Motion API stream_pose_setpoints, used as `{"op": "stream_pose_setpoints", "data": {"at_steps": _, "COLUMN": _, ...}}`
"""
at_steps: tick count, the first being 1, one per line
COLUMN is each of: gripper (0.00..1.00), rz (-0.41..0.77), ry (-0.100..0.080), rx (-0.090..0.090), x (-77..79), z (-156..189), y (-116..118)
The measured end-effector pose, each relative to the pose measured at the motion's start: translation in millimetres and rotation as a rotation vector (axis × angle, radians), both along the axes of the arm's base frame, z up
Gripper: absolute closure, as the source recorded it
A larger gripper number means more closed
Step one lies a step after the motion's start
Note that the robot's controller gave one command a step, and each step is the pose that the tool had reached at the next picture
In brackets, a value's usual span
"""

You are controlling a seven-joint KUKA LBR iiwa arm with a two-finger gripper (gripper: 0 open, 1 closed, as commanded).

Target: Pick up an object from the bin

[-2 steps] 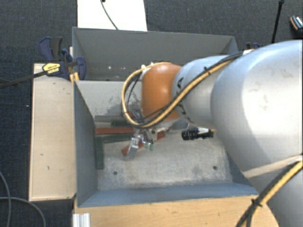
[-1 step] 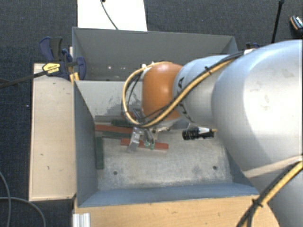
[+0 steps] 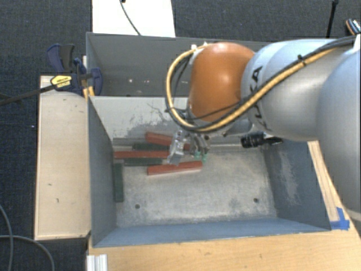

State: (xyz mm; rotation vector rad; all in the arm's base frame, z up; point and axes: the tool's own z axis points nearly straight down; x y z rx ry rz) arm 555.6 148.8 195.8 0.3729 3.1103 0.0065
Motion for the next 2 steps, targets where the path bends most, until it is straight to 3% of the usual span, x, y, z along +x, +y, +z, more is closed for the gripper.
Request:
{"op": "stream_pose_setpoints", "data": {"at_steps": 1, "gripper": 0.00, "rz": 0.000, "ry": 0.008, "rx": -0.002, "x": -1.3, "z": -5.0, "y": -0.3}}
{"op": "stream_pose_setpoints", "data": {"at_steps": 2, "gripper": 0.00, "rz": 0.528, "ry": 0.011, "rx": -0.005, "x": 16.3, "z": -94.5, "y": -7.6}}
